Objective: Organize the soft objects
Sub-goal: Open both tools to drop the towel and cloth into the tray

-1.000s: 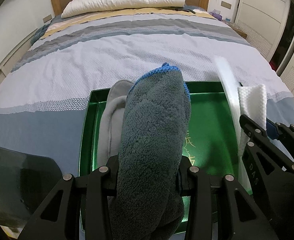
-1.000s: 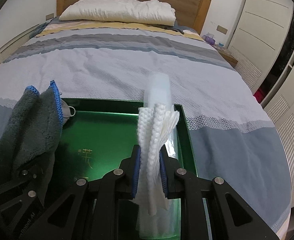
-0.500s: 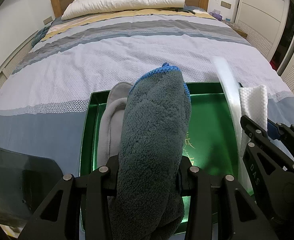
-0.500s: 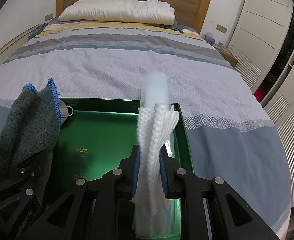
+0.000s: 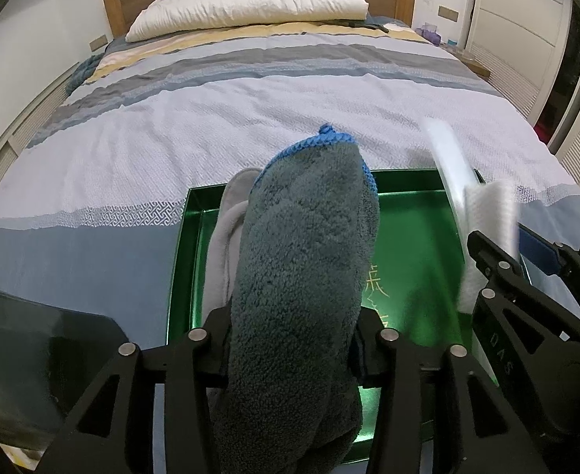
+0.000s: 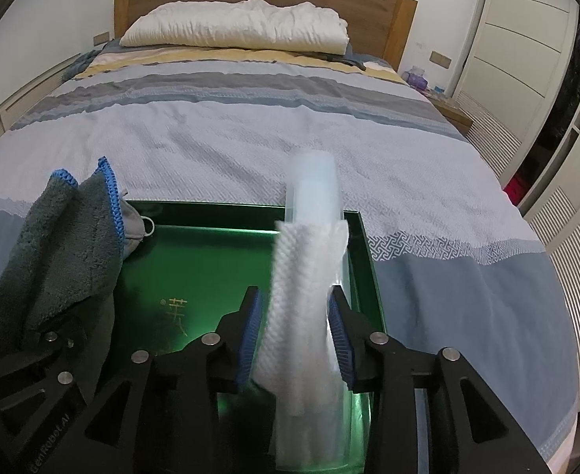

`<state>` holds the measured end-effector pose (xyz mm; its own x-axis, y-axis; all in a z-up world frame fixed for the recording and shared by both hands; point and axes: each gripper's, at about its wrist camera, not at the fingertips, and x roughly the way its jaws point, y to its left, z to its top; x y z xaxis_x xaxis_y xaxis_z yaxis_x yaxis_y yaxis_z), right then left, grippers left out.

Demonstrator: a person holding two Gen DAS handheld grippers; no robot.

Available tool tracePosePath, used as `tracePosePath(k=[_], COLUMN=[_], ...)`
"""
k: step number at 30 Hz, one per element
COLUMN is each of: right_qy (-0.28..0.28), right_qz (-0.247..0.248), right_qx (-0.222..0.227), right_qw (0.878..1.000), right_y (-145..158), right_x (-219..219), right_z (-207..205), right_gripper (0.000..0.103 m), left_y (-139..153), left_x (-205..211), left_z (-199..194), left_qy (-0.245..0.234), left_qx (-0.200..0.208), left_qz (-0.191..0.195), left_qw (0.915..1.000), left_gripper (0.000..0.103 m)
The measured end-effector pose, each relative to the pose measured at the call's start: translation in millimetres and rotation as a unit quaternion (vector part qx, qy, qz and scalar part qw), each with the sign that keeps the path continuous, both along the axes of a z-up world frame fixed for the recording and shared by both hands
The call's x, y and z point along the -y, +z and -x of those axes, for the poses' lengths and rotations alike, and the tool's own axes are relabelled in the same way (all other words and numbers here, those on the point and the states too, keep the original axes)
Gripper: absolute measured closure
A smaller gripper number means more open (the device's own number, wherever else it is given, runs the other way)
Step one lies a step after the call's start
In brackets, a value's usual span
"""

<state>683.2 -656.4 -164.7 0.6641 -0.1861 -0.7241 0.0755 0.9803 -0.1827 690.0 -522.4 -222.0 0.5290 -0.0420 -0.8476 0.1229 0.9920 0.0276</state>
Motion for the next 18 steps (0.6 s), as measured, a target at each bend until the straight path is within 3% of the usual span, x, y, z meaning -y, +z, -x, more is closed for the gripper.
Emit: tracePosePath(k=[7, 18], right_qy=[0.003, -0.001], right_qz=[0.0, 0.0], right_qx=[0.003, 0.01], right_qw=[1.0, 1.0], right_y=[1.2, 5.5], right_x=[-1.3, -1.4], right_z=[1.7, 2.1], right_gripper=[0.057, 0.048], left_y=[3.7, 8.0], left_x=[-1.8, -6.4], left_z=[-0.5, -1.5], left_qy=[-0.001, 0.006], left_qx=[0.008, 0.018], left_qz=[0.004, -0.001], left_qw=[1.0, 0.9998], left_gripper=[0.044, 0.037])
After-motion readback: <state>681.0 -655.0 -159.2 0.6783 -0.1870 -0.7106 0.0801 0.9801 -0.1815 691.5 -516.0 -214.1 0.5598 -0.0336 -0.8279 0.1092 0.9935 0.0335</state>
